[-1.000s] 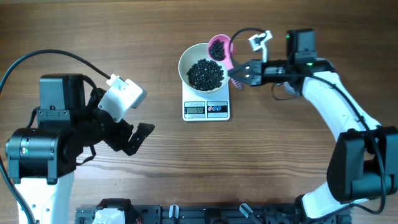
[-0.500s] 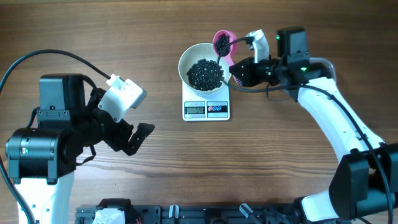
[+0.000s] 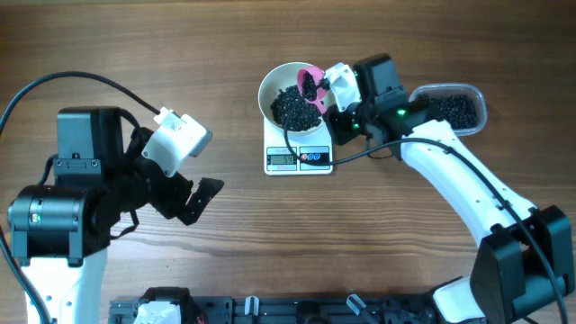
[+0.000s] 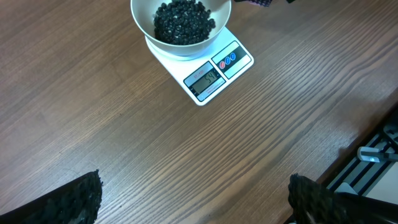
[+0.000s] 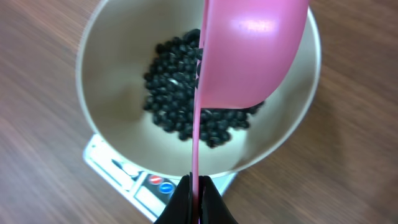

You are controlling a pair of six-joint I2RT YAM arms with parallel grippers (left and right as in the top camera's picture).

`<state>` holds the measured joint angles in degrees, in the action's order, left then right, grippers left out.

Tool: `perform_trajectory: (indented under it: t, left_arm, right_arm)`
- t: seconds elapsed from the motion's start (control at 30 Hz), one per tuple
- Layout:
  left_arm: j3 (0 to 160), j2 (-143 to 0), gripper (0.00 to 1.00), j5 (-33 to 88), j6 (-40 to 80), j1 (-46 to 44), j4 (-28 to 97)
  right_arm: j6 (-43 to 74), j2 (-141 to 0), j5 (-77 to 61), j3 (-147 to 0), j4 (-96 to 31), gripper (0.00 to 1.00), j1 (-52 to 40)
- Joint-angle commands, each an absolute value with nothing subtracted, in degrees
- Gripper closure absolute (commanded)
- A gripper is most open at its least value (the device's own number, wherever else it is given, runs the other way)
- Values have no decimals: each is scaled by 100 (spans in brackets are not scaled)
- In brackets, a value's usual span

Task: Scoop item into bowl and weigh 150g on scale
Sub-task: 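Tilt the scoop with the right gripper to pour beans into the bowl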

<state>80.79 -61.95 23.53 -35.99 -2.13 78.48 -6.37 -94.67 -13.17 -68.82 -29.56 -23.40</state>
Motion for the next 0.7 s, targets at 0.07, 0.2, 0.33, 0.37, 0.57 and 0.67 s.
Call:
perform_trajectory:
  t: [0.07, 0.2, 0.33, 0.37, 0.57, 0.67]
  left_arm:
    - [8156, -6178, 0, 2440, -3710, -174, 7852]
    - [8156, -6178, 0, 2440, -3708, -174, 7852]
    - [8156, -6178, 0, 2440, -3708, -174, 7852]
    - [8156, -6178, 0, 2440, -3710, -174, 7852]
    - [8156, -6178, 0, 2440, -3708, -174, 7852]
    - [8156, -6178, 0, 2440, -3708, -174, 7852]
  right_arm:
    - [-1459, -9376, 180, -6991, -2930, 95, -2681]
    - [-1743, -9373, 836, -6993, -2915, 95, -2799]
    - [-2182, -9373, 945, -6993, -2910, 95, -2853]
    - [-2362, -9373, 954, -6997, -2904, 96, -2871]
    - [-3151, -9373, 1625, -7019, -2499, 95, -3046]
    - [-3452, -9373, 1376, -7017, -2536, 96, -3162]
